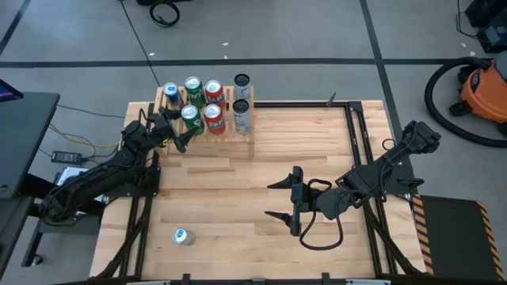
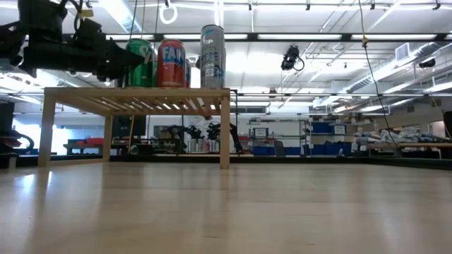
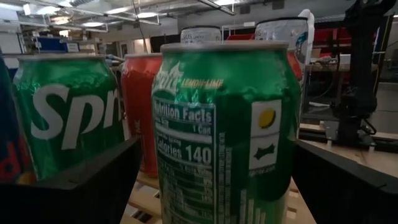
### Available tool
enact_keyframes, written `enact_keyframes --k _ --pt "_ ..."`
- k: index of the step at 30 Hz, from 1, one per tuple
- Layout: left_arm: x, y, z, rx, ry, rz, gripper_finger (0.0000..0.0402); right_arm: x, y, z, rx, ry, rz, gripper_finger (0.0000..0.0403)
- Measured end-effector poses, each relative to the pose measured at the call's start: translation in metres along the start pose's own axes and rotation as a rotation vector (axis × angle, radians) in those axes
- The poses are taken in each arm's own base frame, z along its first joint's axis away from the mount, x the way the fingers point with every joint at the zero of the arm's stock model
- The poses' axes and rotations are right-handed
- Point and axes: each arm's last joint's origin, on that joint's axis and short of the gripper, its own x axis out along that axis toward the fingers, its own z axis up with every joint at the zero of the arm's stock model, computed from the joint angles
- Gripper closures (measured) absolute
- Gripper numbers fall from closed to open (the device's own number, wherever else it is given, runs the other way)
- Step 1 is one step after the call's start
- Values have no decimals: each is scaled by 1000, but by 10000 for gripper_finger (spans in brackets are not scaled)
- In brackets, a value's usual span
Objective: Place canned beverage on shelf
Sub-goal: Put the green soda can on the shelf
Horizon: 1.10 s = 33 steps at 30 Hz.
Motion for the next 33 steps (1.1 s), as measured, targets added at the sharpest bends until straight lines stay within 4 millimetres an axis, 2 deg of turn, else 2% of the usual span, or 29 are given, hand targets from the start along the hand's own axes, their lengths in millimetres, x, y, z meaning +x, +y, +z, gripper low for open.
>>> enact_keyframes --k 21,33 --pt "1 1 0 32 2 12 8 0 0 0 3 -3 1 48" --pt "1 0 0 54 -2 1 91 0 0 0 2 -3 1 48"
